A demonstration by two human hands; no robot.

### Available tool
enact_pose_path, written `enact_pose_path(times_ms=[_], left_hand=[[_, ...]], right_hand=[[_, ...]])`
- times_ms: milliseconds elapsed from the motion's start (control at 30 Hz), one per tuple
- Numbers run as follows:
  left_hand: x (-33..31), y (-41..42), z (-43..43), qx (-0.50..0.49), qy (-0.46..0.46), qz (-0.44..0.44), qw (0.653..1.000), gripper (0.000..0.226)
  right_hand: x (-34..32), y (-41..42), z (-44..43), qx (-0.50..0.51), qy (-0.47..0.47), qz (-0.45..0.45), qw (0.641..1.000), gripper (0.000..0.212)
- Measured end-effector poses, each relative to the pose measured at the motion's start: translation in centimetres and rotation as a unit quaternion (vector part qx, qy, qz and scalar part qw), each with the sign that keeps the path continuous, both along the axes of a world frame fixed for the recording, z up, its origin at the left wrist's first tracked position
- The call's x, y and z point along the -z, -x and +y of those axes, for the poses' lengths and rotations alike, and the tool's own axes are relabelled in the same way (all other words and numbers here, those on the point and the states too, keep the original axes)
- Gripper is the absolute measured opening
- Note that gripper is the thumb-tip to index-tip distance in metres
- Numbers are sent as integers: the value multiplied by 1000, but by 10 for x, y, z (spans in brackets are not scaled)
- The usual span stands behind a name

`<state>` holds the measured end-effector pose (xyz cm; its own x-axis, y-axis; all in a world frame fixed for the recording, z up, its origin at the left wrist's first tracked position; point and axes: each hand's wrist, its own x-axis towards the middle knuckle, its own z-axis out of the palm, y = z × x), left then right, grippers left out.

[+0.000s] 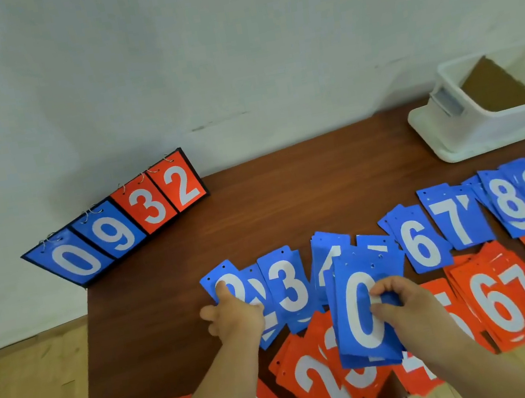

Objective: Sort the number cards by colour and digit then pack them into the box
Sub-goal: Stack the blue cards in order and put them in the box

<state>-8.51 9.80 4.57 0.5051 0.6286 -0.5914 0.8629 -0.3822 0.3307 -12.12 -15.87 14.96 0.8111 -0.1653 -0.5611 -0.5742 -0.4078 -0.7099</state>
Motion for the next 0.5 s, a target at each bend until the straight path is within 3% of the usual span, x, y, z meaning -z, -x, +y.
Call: enact_pose_path(times_ms=[233, 500], left_hand=[[5, 22, 0, 17, 28, -99, 995, 35], [-52, 43, 10, -89, 83, -225, 967, 35]], right_hand=[[-3, -5, -18, -13, -3, 0, 1000, 13], [-18, -15, -10, -14, -41, -7, 999, 11]])
